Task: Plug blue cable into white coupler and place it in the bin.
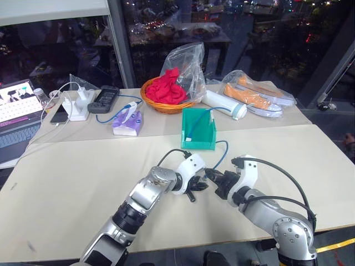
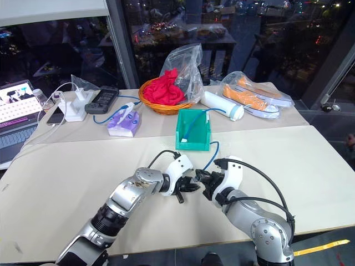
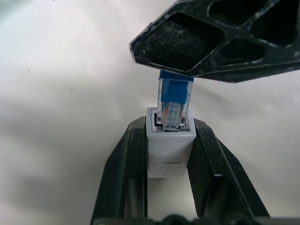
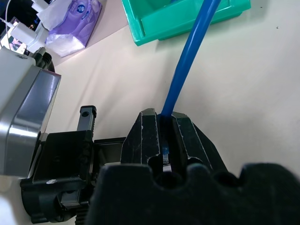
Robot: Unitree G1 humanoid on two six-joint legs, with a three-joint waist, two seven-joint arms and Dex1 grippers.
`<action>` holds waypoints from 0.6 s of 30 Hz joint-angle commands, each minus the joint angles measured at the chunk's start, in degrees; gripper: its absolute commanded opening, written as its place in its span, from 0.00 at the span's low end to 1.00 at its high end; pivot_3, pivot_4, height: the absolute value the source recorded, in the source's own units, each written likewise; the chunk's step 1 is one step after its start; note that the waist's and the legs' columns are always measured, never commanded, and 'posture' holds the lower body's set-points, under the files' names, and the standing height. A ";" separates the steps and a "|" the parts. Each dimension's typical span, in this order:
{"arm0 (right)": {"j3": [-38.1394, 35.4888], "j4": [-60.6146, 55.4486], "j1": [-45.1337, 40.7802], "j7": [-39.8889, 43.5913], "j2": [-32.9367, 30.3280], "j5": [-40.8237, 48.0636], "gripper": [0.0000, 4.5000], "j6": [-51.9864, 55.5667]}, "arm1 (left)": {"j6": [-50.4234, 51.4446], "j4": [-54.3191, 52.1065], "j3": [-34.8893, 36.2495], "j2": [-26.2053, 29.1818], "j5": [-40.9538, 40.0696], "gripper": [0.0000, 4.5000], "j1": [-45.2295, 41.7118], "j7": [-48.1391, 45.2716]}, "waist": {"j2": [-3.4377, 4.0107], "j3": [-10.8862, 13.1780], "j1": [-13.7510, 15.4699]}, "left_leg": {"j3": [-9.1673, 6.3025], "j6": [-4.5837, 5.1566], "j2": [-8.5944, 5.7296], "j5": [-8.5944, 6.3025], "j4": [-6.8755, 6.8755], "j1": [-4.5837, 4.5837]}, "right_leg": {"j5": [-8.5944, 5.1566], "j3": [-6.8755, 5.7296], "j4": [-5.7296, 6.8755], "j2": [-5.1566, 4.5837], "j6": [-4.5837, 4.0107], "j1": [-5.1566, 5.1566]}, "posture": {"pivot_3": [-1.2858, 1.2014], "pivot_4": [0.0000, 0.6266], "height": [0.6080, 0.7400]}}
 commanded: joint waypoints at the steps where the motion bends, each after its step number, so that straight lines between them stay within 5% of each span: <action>1: 5.62 3.58 2.82 1.98 1.90 1.70 0.00 5.11 | 0.84 -0.48 -0.16 -1.05 -0.81 0.15 0.51 1.57 | -0.01 -0.01 -0.01 | 0.00 0.00 0.00 0.00 -0.05 0.02 | -0.01 0.00 0.00 0.00 -0.02 0.00 | 0.52 0.24 1.00; 18: 4.41 1.14 5.15 3.35 0.34 -0.57 0.00 6.24 | 0.72 -2.20 -0.84 0.78 -1.17 0.15 1.79 2.55 | -0.09 -0.09 -0.20 | -0.02 -0.01 0.00 0.00 -0.42 0.13 | -0.13 0.00 -0.04 0.01 -0.17 -0.06 | 0.52 0.24 1.00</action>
